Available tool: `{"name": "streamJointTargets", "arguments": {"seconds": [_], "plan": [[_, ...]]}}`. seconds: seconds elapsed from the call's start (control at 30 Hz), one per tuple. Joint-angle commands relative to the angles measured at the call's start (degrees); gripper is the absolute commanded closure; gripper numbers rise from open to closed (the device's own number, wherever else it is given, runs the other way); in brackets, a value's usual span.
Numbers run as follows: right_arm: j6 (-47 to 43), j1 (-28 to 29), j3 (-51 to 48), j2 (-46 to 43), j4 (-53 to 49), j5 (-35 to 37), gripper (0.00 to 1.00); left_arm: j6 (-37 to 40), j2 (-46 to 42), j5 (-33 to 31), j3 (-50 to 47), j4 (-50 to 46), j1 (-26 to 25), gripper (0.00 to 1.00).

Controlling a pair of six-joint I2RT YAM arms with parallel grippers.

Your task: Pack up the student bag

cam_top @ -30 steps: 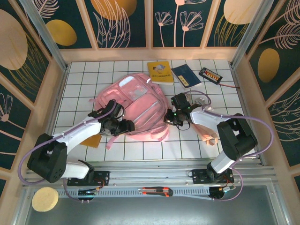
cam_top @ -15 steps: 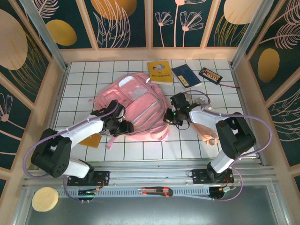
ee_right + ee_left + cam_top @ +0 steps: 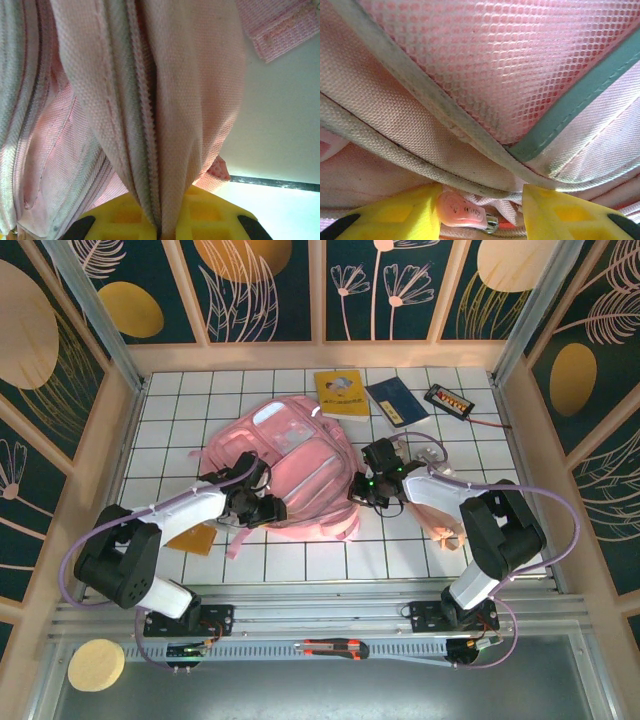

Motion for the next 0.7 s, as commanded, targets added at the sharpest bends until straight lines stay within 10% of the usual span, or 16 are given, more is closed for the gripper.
{"name": "streamJointTargets", "arguments": {"seconds": [0.0,0.37,0.67], "plan": [[-0.84,1.13,1.43,0.44,2.37,-0.66,1.0,0.06,0.77,-0.02,-1.93,2.08,0.14,0.57],[-1.54,1.19,2.04,0.78,1.5,-0.25,1.0,-0.7,1.34,-0.64,-6.66,4.37,0.14,0.98],[-3.09,-0.25,5.15,0.1,-0.46,0.21,1.0,-0.17,-6.75,-5.08,-0.84,-1.59,0.14,1.0]]}}
